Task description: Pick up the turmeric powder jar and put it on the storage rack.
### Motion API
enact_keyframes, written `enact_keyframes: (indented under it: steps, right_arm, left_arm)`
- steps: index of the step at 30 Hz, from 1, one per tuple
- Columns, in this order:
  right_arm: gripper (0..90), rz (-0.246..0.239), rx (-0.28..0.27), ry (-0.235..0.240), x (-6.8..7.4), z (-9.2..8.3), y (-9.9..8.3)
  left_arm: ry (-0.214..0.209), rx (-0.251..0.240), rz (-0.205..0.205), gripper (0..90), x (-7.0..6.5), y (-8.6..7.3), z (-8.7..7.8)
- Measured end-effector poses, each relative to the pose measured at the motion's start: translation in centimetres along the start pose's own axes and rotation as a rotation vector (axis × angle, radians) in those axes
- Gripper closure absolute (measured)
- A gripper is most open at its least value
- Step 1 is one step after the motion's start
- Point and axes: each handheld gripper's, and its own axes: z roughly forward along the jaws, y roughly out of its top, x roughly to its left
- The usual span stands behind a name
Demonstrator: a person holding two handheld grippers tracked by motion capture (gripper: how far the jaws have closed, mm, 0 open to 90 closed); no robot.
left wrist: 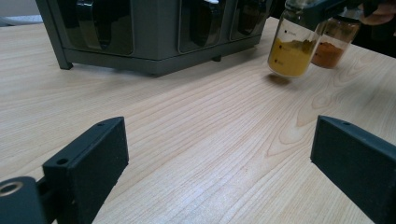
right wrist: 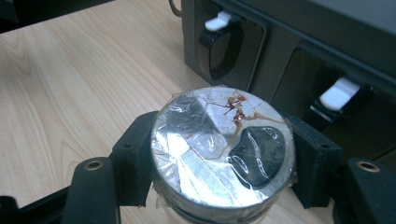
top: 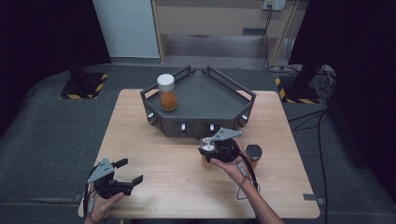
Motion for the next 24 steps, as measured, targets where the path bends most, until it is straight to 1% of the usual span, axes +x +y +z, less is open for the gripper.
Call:
enact_keyframes:
  steps: [5,10,13,16,18,21,24]
  right_arm:
    - [34.4,-0.018,-0.009,0.01,-0.1,-0.5,1.0]
    - [34.4,-0.028,-0.014,0.032,-0.4,-0.8,2.1]
    - [34.4,-0.04,-0.021,0.03,-0.2,-1.0,2.6]
    - [34.4,-0.033,-0.031,0.043,-0.4,-1.2,3.0]
    - [34.4,-0.034,-0.029,0.046,-0.4,-1.4,3.4]
    - [34.4,-0.044,-0.031,0.046,-0.4,-1.7,4.1]
    - [34.4,-0.044,-0.033,0.042,-0.5,-2.0,4.8]
  left_arm:
    - [-0.002,0.001,0.001,3.3,0.0,0.0,0.0]
    - [-0.003,0.001,0.0,3.3,0.0,0.0,0.0]
    - [-0.003,0.001,0.0,3.3,0.0,0.0,0.0]
    - [-0.002,0.004,0.0,3.3,0.0,0.0,0.0]
    - [-0.002,0.004,0.001,3.3,0.0,0.0,0.0]
    - [-0.003,0.004,0.001,3.3,0.0,0.1,0.0]
    - [-0.003,0.004,0.0,3.3,0.0,0.1,0.1]
